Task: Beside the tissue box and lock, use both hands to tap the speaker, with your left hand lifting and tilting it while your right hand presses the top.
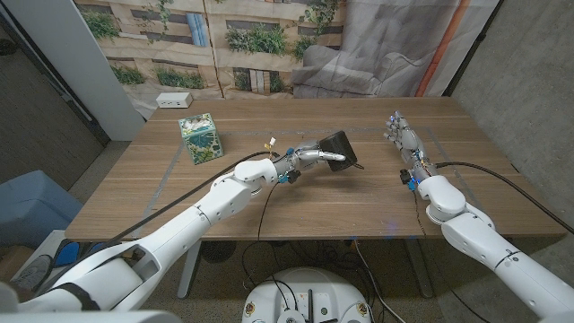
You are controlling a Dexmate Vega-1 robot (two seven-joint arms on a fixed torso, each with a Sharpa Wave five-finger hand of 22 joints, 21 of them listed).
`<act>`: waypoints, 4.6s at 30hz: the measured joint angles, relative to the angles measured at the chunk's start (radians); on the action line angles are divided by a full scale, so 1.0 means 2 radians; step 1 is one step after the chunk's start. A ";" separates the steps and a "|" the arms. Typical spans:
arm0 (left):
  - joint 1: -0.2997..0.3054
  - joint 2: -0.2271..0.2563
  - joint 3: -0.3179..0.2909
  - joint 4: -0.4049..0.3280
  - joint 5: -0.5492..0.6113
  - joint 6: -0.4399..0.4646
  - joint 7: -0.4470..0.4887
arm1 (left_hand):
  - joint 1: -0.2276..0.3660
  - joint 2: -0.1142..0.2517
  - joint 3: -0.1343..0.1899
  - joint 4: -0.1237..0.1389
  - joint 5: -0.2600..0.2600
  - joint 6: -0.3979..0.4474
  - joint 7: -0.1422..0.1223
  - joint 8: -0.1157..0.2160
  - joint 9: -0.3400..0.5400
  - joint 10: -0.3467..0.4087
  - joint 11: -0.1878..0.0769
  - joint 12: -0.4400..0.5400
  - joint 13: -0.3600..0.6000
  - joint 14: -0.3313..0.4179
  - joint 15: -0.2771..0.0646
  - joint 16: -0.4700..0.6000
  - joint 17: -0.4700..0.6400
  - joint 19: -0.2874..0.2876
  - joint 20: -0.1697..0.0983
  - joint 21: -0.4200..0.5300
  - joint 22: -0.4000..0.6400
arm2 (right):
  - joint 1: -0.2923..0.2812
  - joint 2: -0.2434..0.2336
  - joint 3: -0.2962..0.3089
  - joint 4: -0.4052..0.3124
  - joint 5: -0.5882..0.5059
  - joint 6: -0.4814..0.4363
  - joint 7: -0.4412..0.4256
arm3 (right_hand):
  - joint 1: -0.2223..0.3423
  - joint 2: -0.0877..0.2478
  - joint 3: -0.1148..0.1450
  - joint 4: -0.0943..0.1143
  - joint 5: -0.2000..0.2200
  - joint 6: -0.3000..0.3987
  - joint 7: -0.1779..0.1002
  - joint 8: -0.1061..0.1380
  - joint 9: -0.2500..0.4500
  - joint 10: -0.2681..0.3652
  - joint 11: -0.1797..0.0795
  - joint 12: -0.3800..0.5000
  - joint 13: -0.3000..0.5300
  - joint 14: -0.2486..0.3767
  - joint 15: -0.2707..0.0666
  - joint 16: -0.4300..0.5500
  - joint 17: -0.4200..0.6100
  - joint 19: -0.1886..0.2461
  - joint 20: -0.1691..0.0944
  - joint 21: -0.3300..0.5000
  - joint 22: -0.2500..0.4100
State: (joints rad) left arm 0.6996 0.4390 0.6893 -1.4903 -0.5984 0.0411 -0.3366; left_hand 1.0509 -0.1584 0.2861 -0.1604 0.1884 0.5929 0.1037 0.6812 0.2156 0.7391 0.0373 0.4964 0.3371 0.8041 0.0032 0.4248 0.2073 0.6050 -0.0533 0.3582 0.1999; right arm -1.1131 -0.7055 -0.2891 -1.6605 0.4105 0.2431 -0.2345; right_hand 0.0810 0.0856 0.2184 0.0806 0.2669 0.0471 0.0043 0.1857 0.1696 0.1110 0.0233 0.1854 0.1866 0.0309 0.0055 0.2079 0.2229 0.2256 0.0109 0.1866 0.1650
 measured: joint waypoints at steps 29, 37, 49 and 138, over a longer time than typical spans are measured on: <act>0.005 -0.002 -0.017 -0.017 -0.123 0.133 -0.005 | 0.000 0.000 0.000 0.000 -0.001 0.000 0.000 0.000 -0.003 0.002 0.002 -0.009 0.007 0.004 -0.004 -0.018 0.000 -0.001 0.001 0.006 0.000 | -0.027 -0.083 0.014 -0.079 -0.019 -0.048 0.022 | 0.038 -0.035 0.003 -0.043 -0.010 -0.004 -0.004 0.000 0.002 -0.002 -0.002 0.000 0.000 -0.005 0.005 -0.002 -0.007 -0.009 0.005 -0.003 -0.001; -0.011 0.007 -0.019 -0.021 -0.147 0.179 -0.006 | 0.000 0.000 0.000 0.000 -0.002 0.000 0.000 0.000 -0.003 0.002 0.002 -0.013 0.018 0.005 -0.004 -0.021 0.000 -0.002 0.002 0.007 -0.002 | -0.030 -0.109 0.017 -0.102 -0.019 -0.062 0.067 | 0.051 -0.041 0.002 -0.055 -0.014 -0.011 -0.008 0.000 0.003 -0.007 -0.003 0.000 0.000 -0.007 0.011 -0.002 -0.007 -0.012 0.008 -0.003 -0.001; -0.029 0.009 -0.014 -0.017 -0.168 0.230 -0.016 | 0.000 0.000 0.000 0.000 -0.002 0.000 0.000 0.000 -0.003 0.002 0.002 -0.019 0.036 0.007 -0.007 -0.033 0.000 -0.003 0.003 0.007 -0.002 | -0.019 -0.153 0.011 -0.147 -0.030 -0.120 0.088 | 0.067 -0.047 0.006 -0.075 -0.017 -0.025 -0.012 0.000 0.003 -0.015 0.001 0.000 0.001 -0.009 0.032 -0.004 -0.009 -0.014 0.022 -0.003 0.000; -0.074 0.018 0.025 -0.004 -0.125 0.270 -0.050 | 0.000 0.000 0.000 0.000 -0.002 0.000 0.000 0.000 -0.010 0.019 0.012 -0.030 0.039 0.022 -0.003 -0.043 0.000 0.002 0.001 0.023 -0.002 | 0.107 -0.240 -0.085 -0.235 -0.122 -0.288 0.250 | 0.098 -0.065 0.005 -0.107 -0.033 -0.107 -0.015 -0.005 0.002 -0.097 -0.009 -0.002 0.001 -0.057 0.036 -0.008 -0.008 -0.047 0.029 -0.002 0.000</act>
State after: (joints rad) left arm 0.5516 0.4743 0.7387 -1.4992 -0.8478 0.5808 -0.4357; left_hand 1.0509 -0.1584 0.2864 -0.1608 0.1851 0.5929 0.1040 0.6811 0.1955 0.7770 0.0606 0.4357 0.4142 0.8490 -0.0019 0.3397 0.2081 0.6096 -0.0504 0.4038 0.1952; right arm -0.8997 -1.1850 -0.4592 -2.1312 0.1656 -0.3329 0.2646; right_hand 0.2770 -0.0444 0.2288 -0.1338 0.2012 -0.1666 -0.0266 0.1754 0.1743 -0.0823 0.0052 0.1808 0.1883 -0.0841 0.0769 0.1921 0.2069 0.1324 0.0681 0.1819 0.1651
